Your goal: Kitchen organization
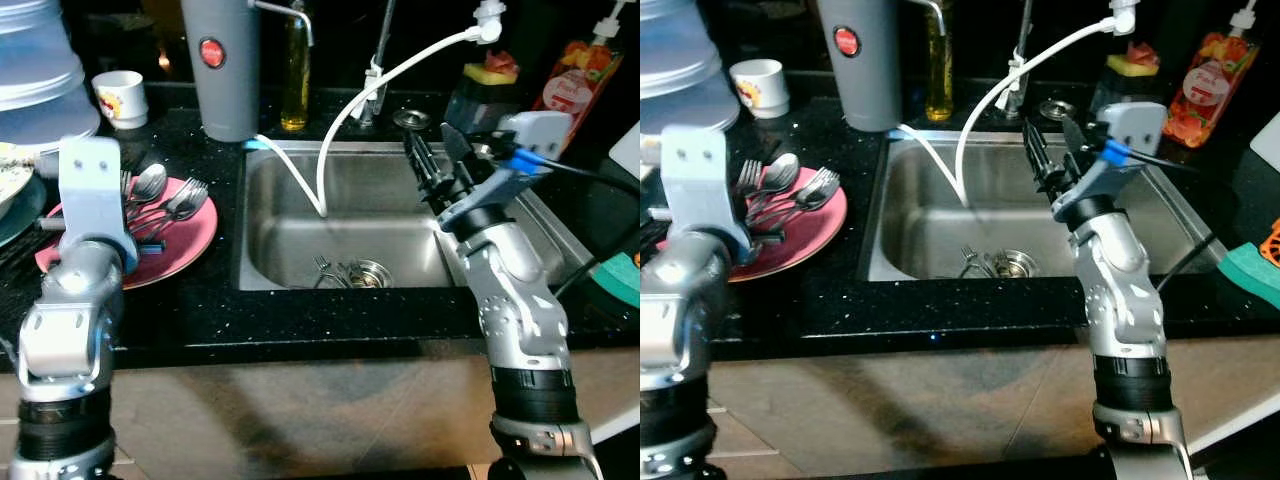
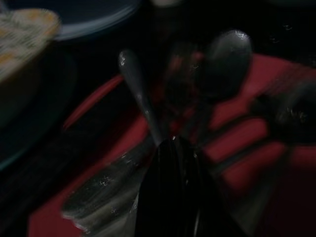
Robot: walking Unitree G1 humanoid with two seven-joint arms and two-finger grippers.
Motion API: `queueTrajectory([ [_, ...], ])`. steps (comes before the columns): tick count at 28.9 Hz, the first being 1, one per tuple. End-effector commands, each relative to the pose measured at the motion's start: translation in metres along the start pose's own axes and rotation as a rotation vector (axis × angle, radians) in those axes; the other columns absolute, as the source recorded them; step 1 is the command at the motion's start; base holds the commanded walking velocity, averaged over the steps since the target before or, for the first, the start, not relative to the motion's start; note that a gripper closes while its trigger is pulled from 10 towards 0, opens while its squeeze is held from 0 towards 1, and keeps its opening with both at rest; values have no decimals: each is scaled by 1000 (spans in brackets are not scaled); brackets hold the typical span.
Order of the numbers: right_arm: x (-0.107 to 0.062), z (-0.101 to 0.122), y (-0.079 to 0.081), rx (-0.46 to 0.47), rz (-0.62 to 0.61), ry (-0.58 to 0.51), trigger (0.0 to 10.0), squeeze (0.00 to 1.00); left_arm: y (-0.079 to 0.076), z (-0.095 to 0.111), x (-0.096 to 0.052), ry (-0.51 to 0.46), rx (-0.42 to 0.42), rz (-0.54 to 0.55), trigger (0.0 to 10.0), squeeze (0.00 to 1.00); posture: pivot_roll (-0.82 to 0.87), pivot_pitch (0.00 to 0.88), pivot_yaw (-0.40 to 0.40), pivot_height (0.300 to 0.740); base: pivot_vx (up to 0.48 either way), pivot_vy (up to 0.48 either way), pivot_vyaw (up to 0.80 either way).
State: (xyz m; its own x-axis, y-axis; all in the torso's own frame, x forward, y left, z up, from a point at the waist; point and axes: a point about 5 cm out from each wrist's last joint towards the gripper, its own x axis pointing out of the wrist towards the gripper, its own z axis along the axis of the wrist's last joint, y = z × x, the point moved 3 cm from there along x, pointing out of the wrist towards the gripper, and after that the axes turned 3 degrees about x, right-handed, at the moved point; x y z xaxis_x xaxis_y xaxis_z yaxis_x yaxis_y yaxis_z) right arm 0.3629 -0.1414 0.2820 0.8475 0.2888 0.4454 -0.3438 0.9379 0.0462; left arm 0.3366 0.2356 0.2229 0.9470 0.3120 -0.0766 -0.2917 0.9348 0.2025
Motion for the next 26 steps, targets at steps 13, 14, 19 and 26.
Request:
queueTrajectory([
  [13,9,16,-10,23,-52,-73,10000,0,11,29,20,-60,-25,28,10000,0,183,16,-79,740,0,0,0],
  [14,9,17,-14,33,-78,-88,10000,0,10,35,20,-84,-26,28,10000,0,183,16,-79,740,0,0,0],
  [19,6,20,-28,37,-156,-113,10000,0,9,36,19,-100,-60,65,10000,0,158,3,-62,740,0,0,0],
  [26,3,17,-32,21,-181,-103,10000,0,0,23,17,-36,-154,83,10000,0,154,0,-67,740,0,0,0],
])
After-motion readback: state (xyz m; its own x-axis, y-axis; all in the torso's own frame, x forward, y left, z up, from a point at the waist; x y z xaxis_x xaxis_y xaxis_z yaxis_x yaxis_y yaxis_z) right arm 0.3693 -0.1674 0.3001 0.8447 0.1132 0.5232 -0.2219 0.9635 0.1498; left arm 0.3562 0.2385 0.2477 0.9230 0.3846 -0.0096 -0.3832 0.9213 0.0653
